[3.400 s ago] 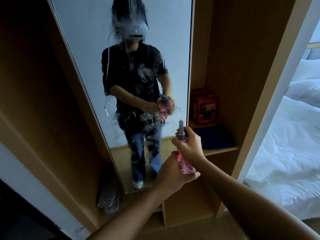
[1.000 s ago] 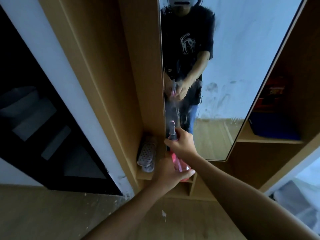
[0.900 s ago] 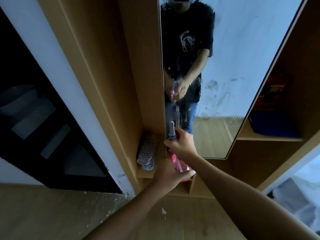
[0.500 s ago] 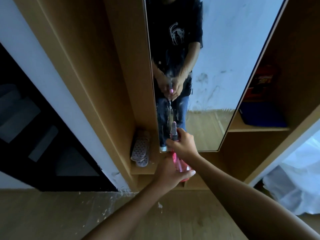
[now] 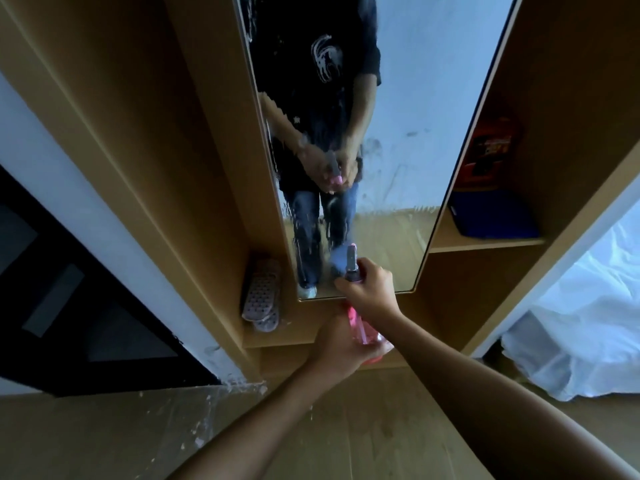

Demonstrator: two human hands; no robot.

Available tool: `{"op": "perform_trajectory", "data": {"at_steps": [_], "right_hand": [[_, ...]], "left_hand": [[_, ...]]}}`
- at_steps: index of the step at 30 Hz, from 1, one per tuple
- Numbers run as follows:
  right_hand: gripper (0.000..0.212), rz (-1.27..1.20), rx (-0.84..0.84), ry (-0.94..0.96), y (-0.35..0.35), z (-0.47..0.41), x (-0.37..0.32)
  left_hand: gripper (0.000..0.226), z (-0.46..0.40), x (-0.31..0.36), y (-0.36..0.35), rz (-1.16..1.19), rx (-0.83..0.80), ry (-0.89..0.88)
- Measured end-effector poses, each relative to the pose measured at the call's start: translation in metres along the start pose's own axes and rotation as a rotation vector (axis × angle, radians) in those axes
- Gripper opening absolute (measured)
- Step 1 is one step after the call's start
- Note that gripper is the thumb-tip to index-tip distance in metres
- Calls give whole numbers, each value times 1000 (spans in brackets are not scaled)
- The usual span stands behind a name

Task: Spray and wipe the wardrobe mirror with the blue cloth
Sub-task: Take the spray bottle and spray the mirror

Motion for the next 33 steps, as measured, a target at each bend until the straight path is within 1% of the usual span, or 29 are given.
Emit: {"op": "perform_trajectory", "data": {"at_steps": [2,4,8,14,18,20,22,26,33], "right_hand": [[20,-14,4,-6,6,0,5],[22,-28,16,-17,13,-1,11],[19,-40,31,-30,26,-2,22],[16,-17,68,-45,51,-6,35],[15,26,85,-49,62,-9,44],[14,26,97,-54,67,-10,51],[14,0,104,-63,72,-11,57],[13,-40,111,-63,86,-14,66],[20,-67,121,-85,97,-15,82]], "left_hand": [[28,0,2,-6,-14,-23,-3],[29,-2,4,-13,-20,-40,-15],[45,-5,10,-29,-44,-57,-30],[55,-10,16,-55,-67,-99,-5],[49,-10,19,-72,-13,-146,23],[54,-11,23,-78,-2,-145,21],[59,-12,27,-83,-20,-152,15],[46,-15,35,-91,-70,-179,-11],[49,-16,38,-112,-72,-233,-10]]}}
Point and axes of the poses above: each hand's wrist, its own z-axis away from the middle knuckle, its own y-axis out of the back of the hand, x = y × z, the point moved 8 cm from there along -z, towards the middle knuckle, and after that the axes turned 9 degrees about x, right-handed, at the moved point
